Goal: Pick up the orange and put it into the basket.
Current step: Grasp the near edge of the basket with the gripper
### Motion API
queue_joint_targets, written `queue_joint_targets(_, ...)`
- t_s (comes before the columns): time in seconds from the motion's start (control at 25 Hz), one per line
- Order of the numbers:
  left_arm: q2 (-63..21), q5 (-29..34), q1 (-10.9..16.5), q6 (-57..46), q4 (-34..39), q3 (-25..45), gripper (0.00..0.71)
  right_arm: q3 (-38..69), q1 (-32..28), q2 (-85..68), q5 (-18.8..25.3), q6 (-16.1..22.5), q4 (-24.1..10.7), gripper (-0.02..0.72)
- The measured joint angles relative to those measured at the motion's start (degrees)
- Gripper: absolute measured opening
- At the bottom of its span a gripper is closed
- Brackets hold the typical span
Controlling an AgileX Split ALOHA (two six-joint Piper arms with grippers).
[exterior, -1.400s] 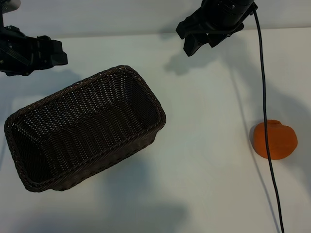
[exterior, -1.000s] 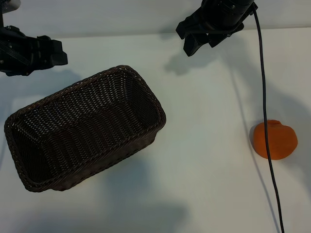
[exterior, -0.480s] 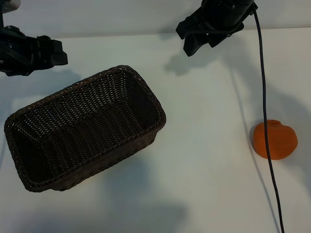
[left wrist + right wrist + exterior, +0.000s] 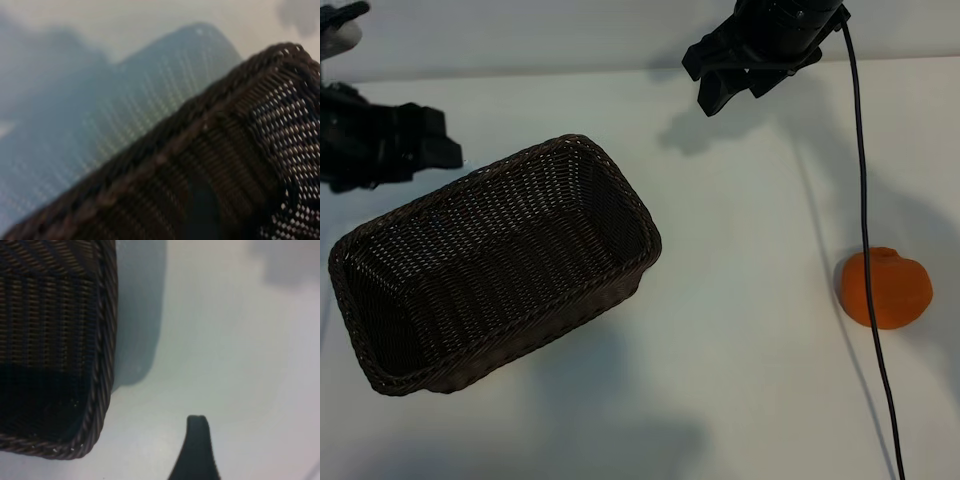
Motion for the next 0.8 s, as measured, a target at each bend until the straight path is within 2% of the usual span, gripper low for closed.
queue_joint_targets(0.16,-8.29,0.00,0.00,-6.60,4.53,6.06,0.588,0.00,0.00,0.00,0.00,0.00,0.00,0.559)
queue_joint_targets(0.36,-18.87,1.91,0.00,-22.40,17.26,11.79,0.573,0.00,0.00,0.00,0.00,0.00,-0.05,0.559)
queue_joint_targets(0.48,-23.48,6.55,0.00,-31.65,25.72,13.30,0.573,0.00,0.00,0.00,0.00,0.00,-0.05,0.559)
queue_joint_targets(0.64,-25.14,10.03,0.00,-39.37,34.09,15.52,0.573,0.00,0.00,0.00,0.00,0.00,-0.05,0.559)
queue_joint_targets(0.8,-24.36,7.62,0.00,-42.38,36.20,18.58,0.573,0.00,0.00,0.00,0.00,0.00,-0.05,0.559)
